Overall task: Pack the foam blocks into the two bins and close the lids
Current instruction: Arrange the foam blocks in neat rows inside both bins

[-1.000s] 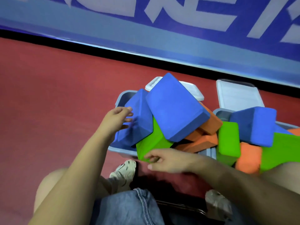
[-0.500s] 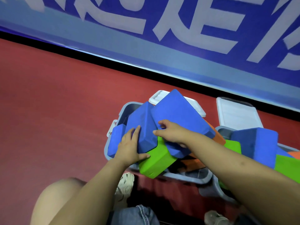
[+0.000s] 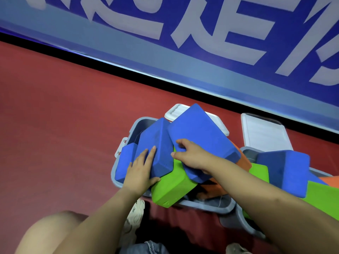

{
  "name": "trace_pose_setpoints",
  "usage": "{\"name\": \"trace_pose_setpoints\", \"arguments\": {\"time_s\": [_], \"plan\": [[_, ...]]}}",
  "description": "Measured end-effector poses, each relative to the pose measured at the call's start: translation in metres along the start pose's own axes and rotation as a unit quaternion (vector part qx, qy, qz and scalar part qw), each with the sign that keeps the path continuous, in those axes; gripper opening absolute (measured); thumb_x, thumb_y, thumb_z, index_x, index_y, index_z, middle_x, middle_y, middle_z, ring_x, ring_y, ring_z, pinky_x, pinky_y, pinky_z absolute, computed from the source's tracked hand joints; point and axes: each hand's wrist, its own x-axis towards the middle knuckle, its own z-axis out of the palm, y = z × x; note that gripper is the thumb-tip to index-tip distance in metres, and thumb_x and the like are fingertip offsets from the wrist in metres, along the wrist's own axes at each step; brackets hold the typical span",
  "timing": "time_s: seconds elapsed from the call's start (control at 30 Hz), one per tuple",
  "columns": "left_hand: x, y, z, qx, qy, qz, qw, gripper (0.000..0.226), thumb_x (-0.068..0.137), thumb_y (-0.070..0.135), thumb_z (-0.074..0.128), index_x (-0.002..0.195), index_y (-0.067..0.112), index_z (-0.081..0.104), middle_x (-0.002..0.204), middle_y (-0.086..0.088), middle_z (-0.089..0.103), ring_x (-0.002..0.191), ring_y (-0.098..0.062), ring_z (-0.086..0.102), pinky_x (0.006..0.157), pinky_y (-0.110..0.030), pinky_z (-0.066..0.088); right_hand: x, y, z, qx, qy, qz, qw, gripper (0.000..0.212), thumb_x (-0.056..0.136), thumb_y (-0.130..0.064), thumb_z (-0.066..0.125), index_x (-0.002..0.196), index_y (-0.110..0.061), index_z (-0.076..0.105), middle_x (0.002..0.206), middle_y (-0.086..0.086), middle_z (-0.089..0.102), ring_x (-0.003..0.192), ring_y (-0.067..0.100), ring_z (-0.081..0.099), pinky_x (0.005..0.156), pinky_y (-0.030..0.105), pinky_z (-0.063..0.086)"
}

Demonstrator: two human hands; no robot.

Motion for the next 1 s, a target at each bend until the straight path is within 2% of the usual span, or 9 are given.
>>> {"name": "trace_pose_setpoints", "arguments": {"time_s": [0.2,0.33,0.5,0.63,0.73,0.83,0.9,0.97,1.0], "plan": [[0.0,0.007,-0.009,-0.052,0.042,0.015,0.998,0.109,0.067,0.047,0.067,0.147,0.039,-0.006,0.148,-0.01,0.036,0.132,-0.03,0.041,0.088,-0.048,0.051,0.001,-0.002,-0.003,-0.079,-0.013,-0.007,0.997,0.06,0.091,-0.034,0.057,0.145,-0.02,0.033,0.147,0.004,0.032,0.133,0.019,0.038,0.105,0.027,0.03],[0.018,0.022,-0.044,-0.151,0.133,-0.019,0.979,0.102,0.07,0.036,0.07,0.153,0.019,0.013,0.137,-0.01,0.048,0.121,-0.029,0.048,0.088,-0.041,0.046,0.01,-0.007,-0.008,-0.143,0.02,-0.008,0.989,0.058,0.091,-0.034,0.055,0.143,-0.016,0.036,0.144,0.007,0.036,0.13,0.022,0.041,0.106,0.029,0.034],[0.038,0.021,-0.09,-0.221,0.211,-0.118,0.945,0.097,0.071,0.041,0.068,0.152,0.027,0.016,0.13,-0.015,0.049,0.119,-0.033,0.048,0.094,-0.039,0.041,0.019,-0.016,-0.01,-0.327,-0.003,-0.042,0.944,0.039,0.093,-0.032,0.05,0.127,-0.014,0.052,0.13,0.007,0.053,0.118,0.026,0.051,0.096,0.035,0.045],[0.067,0.004,-0.121,-0.274,0.188,-0.204,0.921,0.086,0.08,0.038,0.067,0.15,0.03,0.019,0.137,-0.017,0.044,0.123,-0.035,0.048,0.099,-0.04,0.039,0.031,-0.023,-0.005,-0.421,-0.03,-0.046,0.905,0.033,0.094,-0.032,0.046,0.123,-0.02,0.056,0.124,0.001,0.058,0.115,0.025,0.053,0.08,0.032,0.042],[0.087,-0.004,-0.125,-0.275,0.157,-0.234,0.919,0.087,0.081,0.043,0.066,0.151,0.031,0.016,0.138,-0.018,0.043,0.124,-0.037,0.048,0.099,-0.041,0.039,0.044,-0.033,-0.005,-0.433,-0.044,-0.04,0.9,0.035,0.094,-0.034,0.045,0.122,-0.017,0.057,0.124,0.003,0.058,0.115,0.025,0.054,0.086,0.034,0.046],[0.103,-0.002,-0.106,-0.259,0.102,-0.242,0.929,0.089,0.081,0.047,0.065,0.151,0.031,0.012,0.137,-0.021,0.044,0.123,-0.039,0.049,0.099,-0.041,0.04,0.062,-0.047,-0.009,-0.347,-0.092,0.012,0.933,0.039,0.095,-0.033,0.046,0.126,-0.009,0.054,0.109,0.012,0.063,0.095,0.028,0.062,0.086,0.038,0.054],[0.112,-0.004,-0.091,-0.248,0.075,-0.248,0.933,0.091,0.082,0.051,0.062,0.152,0.03,0.008,0.136,-0.023,0.044,0.121,-0.041,0.049,0.099,-0.042,0.041,0.079,-0.056,-0.009,-0.149,-0.106,0.074,0.98,0.047,0.095,-0.036,0.049,0.134,-0.01,0.043,0.097,0.011,0.056,0.085,0.029,0.061,0.083,0.042,0.056],[0.12,-0.013,-0.08,-0.242,0.045,-0.242,0.939,0.091,0.085,0.051,0.06,0.153,0.028,0.004,0.139,-0.022,0.043,0.124,-0.039,0.048,0.1,-0.041,0.041,0.102,-0.061,-0.003,0.01,-0.049,0.088,0.995,0.057,0.093,-0.045,0.049,0.142,-0.02,0.032,0.102,0.005,0.052,0.087,0.025,0.057,0.083,0.042,0.055],[0.125,-0.02,-0.075,-0.256,0.025,-0.226,0.94,0.09,0.087,0.048,0.06,0.154,0.027,0.003,0.144,-0.019,0.041,0.128,-0.035,0.046,0.102,-0.039,0.04,0.116,-0.062,0.001,0.047,-0.009,0.078,0.996,0.062,0.092,-0.051,0.048,0.145,-0.024,0.028,0.115,0.003,0.052,0.097,0.024,0.056,0.087,0.043,0.054]]}}
